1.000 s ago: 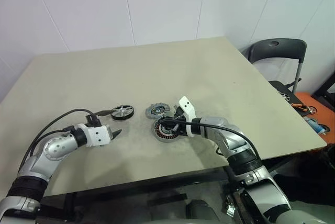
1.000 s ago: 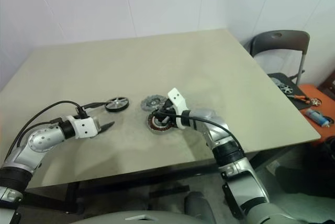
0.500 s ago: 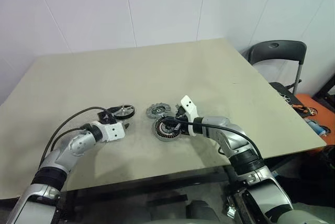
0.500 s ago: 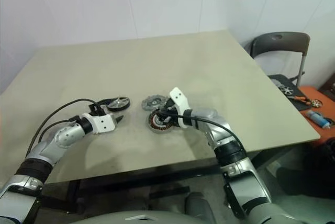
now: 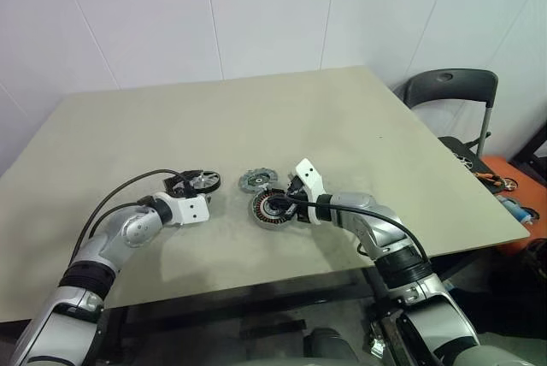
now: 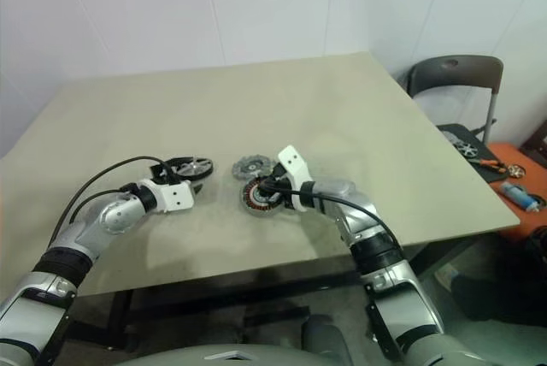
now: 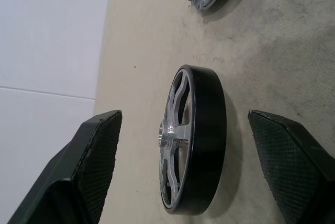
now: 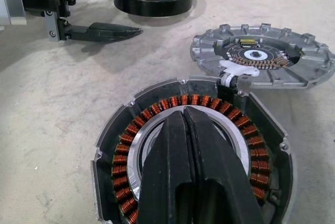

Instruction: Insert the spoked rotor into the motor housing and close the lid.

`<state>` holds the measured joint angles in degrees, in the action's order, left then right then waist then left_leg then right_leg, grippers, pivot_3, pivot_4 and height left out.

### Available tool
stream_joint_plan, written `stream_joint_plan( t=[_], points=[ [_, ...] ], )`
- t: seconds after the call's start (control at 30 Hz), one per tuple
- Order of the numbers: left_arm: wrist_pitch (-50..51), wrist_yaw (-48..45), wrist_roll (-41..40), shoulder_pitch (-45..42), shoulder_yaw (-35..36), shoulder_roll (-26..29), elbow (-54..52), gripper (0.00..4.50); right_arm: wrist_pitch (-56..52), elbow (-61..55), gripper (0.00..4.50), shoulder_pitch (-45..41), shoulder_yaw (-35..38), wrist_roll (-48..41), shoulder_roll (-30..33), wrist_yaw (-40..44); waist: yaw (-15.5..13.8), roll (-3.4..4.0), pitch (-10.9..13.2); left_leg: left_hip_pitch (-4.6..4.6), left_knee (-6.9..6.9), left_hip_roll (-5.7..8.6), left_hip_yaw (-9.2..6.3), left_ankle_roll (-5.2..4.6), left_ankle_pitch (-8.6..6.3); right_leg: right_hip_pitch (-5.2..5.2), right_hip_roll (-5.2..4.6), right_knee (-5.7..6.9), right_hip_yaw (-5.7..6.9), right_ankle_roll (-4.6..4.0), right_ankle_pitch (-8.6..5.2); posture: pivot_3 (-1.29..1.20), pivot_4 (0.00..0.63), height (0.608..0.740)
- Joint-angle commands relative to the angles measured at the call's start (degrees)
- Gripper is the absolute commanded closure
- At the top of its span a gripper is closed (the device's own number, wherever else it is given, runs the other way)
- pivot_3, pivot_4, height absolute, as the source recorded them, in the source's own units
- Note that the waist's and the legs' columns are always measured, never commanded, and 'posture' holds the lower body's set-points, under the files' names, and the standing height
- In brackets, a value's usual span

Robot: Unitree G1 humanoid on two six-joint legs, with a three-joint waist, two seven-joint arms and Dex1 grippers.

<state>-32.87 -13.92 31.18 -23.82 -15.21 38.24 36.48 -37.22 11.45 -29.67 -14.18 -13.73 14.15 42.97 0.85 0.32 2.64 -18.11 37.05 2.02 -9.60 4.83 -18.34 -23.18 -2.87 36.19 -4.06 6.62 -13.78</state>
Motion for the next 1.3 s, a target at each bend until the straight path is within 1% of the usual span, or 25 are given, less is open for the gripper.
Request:
stream_joint_plan(
  t=[0.03, 0.13, 0.33, 0.43, 0.5, 0.67, 0.7, 0.77, 0.83, 0.93, 1.1, 1.3],
  points=[
    [1.1, 0.5, 1.5, -1.0, -1.2, 0.3, 1.2, 1.3, 0.6, -2.2, 4.49, -0.8, 0.9, -0.1, -0.2, -0.4, 0.0, 0.0, 0.0, -0.01, 0.0, 0.0, 0.0, 0.0, 0.0, 0.0, 0.0, 0.0, 0.0, -0.01, 0.01, 0.0, 0.0, 0.74],
    [2.7, 1.1, 1.8, -1.3, -1.3, 0.1, 1.5, 2.26, 0.6, -1.9, 4.49, -1.0, 0.9, -0.2, -0.2, -0.5, 0.0, 0.0, 0.0, -0.02, 0.0, 0.0, -0.01, 0.0, 0.0, -0.02, 0.0, -0.01, 0.0, -0.04, 0.03, 0.0, 0.0, 0.74],
    [2.6, 1.6, 1.9, -2.1, -2.1, 0.5, 3.3, 2.26, 0.8, -1.2, 4.49, -1.4, 1.0, 0.1, -0.3, -0.8, 0.0, 0.0, 0.0, -0.03, 0.0, 0.0, -0.01, 0.0, 0.0, -0.03, 0.0, -0.01, 0.0, -0.17, 0.1, 0.0, 0.0, 0.74],
    [2.6, 2.2, 2.1, -1.9, -2.1, 0.6, 3.0, 2.87, 0.6, -1.5, 4.49, -1.3, 1.1, -0.1, -0.2, -0.8, 0.1, 0.0, 0.0, -0.04, -0.01, 0.0, -0.01, 0.0, 0.0, -0.04, 0.0, -0.01, 0.0, -0.17, 0.1, 0.0, 0.0, 0.74],
    [2.3, 3.2, 2.6, -2.0, -2.6, 0.5, 4.1, 3.46, 0.3, -1.8, 4.49, -1.3, 1.6, -0.5, -0.2, -1.0, 0.1, -0.02, 0.0, -0.04, -0.01, 0.0, -0.01, 0.0, 0.0, -0.05, 0.0, -0.02, 0.0, -0.18, 0.1, 0.0, 0.0, 0.74],
    [0.2, 6.1, 3.6, -2.6, -3.6, 0.5, 7.5, 3.46, -0.5, -2.2, 4.49, -2.3, 5.0, -2.5, 0.1, -1.3, 0.0, 0.04, -0.1, -0.01, -0.01, 0.0, -0.01, 0.0, 0.0, -0.02, 0.0, -0.01, 0.0, -0.16, 0.1, 0.0, 0.0, 0.74],
    [-0.3, 7.1, 3.9, -2.6, -3.7, 0.6, 7.5, 3.46, -1.1, -2.5, 4.49, -2.8, 6.4, -3.6, 0.2, -1.2, 0.0, 0.04, -0.1, -0.01, -0.01, 0.0, -0.01, 0.0, 0.0, -0.01, 0.0, -0.01, 0.0, -0.16, 0.1, 0.0, 0.0, 0.74],
    [-2.0, 9.1, 5.2, -2.7, -4.3, 1.3, 6.3, 3.46, -4.5, -3.2, 4.49, -4.8, 12.0, -8.8, 0.0, -1.0, 0.0, 0.04, 0.0, 0.0, 0.0, 0.0, -0.01, 0.0, 0.0, -0.01, 0.0, 0.0, -0.01, -0.16, 0.1, 0.0, 0.0, 0.74],
    [-3.5, 11.0, 6.4, -2.9, -4.7, 1.8, 5.1, 3.46, -7.3, -3.5, 4.49, -6.3, 15.7, -12.4, 0.2, -1.0, 0.1, 0.04, 0.0, -0.04, 0.0, 0.0, -0.01, 0.0, 0.0, -0.04, 0.0, -0.01, -0.01, -0.18, 0.11, 0.0, 0.0, 0.74],
    [-6.3, 15.0, 9.1, -3.4, -5.5, 3.0, 2.8, 3.46, -9.2, -2.8, 4.49, -8.0, 19.0, -14.8, 1.3, -1.2, 0.0, 0.04, 0.0, -0.11, -0.07, 0.0, -0.02, 0.0, 0.0, -0.13, 0.0, -0.05, -0.01, -0.19, 0.11, 0.0, 0.0, 0.74],
    [-12.6, 22.9, 14.6, -3.7, -6.0, 6.4, -2.8, 3.46, -7.3, 1.5, 4.49, -8.8, 19.9, -12.9, 2.8, -2.9, -0.1, 0.0, 0.0, -0.33, -0.1, 0.01, 0.01, 0.0, -0.01, -0.3, -0.06, -0.15, -0.01, -0.2, 0.12, 0.0, 0.0, 0.74],
    [-15.4, 28.8, 17.6, -3.7, -6.2, 8.1, -2.4, 3.46, -6.3, 1.7, 4.49, -7.7, 18.0, -11.9, 2.0, -3.4, 0.0, 0.04, 0.0, -0.31, -0.12, 0.02, 0.03, -0.01, -0.01, -0.32, -0.06, -0.11, -0.02, -0.19, 0.11, 0.0, 0.0, 0.74]
  ],
)
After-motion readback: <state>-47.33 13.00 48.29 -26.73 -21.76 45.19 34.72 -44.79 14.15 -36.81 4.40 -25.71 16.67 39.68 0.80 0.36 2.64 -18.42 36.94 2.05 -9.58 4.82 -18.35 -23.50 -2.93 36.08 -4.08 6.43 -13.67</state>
